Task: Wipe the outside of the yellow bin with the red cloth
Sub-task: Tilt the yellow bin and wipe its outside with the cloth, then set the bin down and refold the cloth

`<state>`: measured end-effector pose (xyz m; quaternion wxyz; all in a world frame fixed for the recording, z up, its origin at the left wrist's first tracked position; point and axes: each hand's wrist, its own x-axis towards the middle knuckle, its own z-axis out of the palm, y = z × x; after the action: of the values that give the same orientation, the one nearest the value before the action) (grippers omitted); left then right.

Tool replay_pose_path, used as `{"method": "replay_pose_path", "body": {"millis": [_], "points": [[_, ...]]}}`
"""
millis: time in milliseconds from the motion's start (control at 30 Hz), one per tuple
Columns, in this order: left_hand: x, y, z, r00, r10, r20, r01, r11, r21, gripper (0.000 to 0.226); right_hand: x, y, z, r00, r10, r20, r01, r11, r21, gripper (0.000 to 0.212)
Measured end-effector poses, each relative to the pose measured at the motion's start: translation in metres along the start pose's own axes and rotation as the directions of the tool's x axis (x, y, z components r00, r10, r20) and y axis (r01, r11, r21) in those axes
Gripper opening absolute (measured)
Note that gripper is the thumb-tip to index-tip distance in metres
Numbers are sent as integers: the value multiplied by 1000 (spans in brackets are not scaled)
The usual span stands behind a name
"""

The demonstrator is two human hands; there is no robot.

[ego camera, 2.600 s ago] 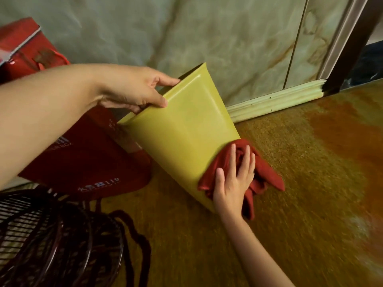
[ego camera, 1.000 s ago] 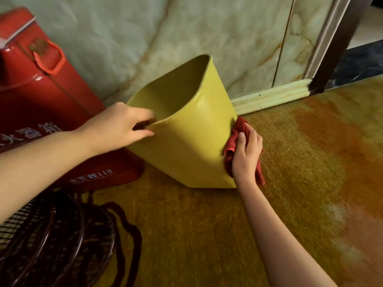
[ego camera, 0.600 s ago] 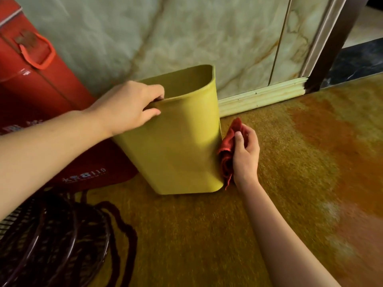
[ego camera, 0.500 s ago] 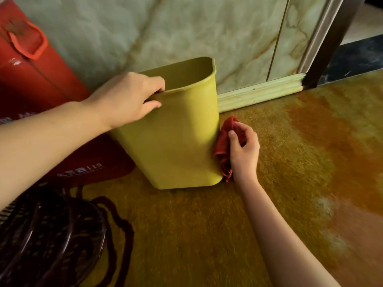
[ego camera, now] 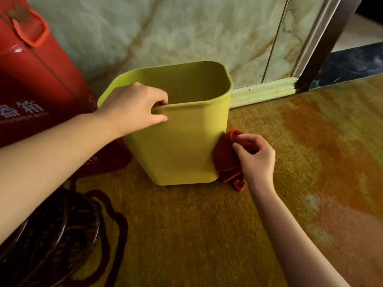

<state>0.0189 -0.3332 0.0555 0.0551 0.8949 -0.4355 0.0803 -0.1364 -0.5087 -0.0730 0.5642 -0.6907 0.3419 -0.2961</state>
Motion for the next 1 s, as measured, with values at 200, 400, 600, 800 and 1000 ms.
{"method": "replay_pose_path", "body": {"millis": [200,400,600,800,1000], "points": [[-6,21,11,993,-42,-113,44,999,12,18,-24,-23,-22,998,-39,58,36,998,45,22],[-70,42,25,949,-86,-304,-39,923,-382,32,-49,-51,-32,951,-89,295,71,995,73,23],[-102,47,19,986,-26,-167,-73,827,-557,42,-75,-79,-18,811,-98,577,68,995,73,24],[-139,32,10,984,-131,-124,9,724,-690,46,-100,-106,0,729,-142,669,141,988,56,22],[-179,-1,13,944,-49,327,323,349,-880,48,-118,-128,24,636,-236,735,280,958,66,23]]}}
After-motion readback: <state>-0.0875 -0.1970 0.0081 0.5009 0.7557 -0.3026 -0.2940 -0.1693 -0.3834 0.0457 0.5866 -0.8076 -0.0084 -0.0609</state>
